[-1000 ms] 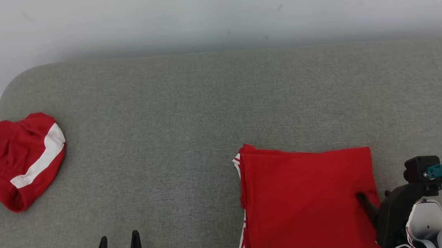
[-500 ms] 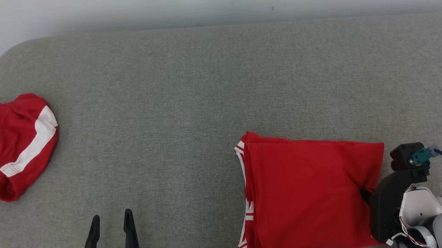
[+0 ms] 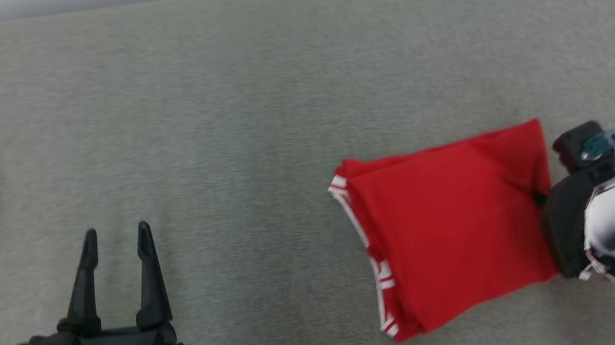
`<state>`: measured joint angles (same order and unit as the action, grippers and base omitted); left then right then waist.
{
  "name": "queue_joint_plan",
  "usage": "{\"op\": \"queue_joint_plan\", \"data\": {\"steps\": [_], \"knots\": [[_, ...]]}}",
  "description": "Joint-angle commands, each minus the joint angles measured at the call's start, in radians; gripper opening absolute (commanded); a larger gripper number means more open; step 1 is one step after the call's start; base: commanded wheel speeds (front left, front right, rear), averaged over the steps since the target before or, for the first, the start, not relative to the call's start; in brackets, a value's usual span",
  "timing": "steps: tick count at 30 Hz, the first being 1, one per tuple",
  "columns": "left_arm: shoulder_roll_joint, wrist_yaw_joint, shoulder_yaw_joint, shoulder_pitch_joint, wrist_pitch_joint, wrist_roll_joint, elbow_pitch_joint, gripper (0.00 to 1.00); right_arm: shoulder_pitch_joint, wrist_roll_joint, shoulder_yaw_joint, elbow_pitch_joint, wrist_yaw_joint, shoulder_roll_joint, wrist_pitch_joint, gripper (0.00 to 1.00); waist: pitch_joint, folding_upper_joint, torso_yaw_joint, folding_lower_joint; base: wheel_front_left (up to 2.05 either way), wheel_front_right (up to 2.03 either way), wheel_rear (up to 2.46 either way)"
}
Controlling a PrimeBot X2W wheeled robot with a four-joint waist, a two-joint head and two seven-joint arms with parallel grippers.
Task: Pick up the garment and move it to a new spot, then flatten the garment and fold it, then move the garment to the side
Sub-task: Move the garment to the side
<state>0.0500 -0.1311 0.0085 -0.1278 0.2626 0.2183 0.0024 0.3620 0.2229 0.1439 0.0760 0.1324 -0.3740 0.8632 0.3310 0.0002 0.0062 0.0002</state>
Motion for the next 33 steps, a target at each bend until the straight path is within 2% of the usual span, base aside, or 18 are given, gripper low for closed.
{"op": "queue_joint_plan", "data": {"steps": [1,8,16,22,33], "knots": [[0.001,0.001,0.005,-0.018,0.003,-0.015,-0.01,1.0,0.02,0.005,-0.002,0.0,-0.003,-0.021,-0.009,0.0,0.079,-0.0002,-0.101,-0.0002,0.0,0.0,0.0],[0.025,0.001,0.006,-0.051,0.003,-0.061,-0.038,1.0,0.126,0.006,-0.001,0.053,-0.003,-0.107,-0.101,0.0,0.129,-0.0002,-0.226,-0.0002,0.0,0.0,0.0],[0.083,0.001,-0.019,-0.073,0.003,-0.08,-0.055,1.0,0.249,-0.002,-0.036,0.189,-0.003,-0.147,-0.236,0.0,0.175,-0.0002,-0.327,-0.0002,0.0,0.0,0.0],[0.114,0.001,-0.035,-0.08,0.003,-0.088,-0.077,1.0,0.327,-0.026,-0.045,0.288,-0.003,-0.193,-0.344,0.0,0.216,-0.0002,-0.362,-0.0002,0.0,0.0,0.0],[0.146,0.001,-0.051,-0.084,0.003,-0.089,-0.108,1.0,0.421,-0.107,-0.039,0.415,-0.003,-0.25,-0.49,0.0,0.253,-0.0002,-0.377,-0.0002,0.0,0.0,0.0]]}}
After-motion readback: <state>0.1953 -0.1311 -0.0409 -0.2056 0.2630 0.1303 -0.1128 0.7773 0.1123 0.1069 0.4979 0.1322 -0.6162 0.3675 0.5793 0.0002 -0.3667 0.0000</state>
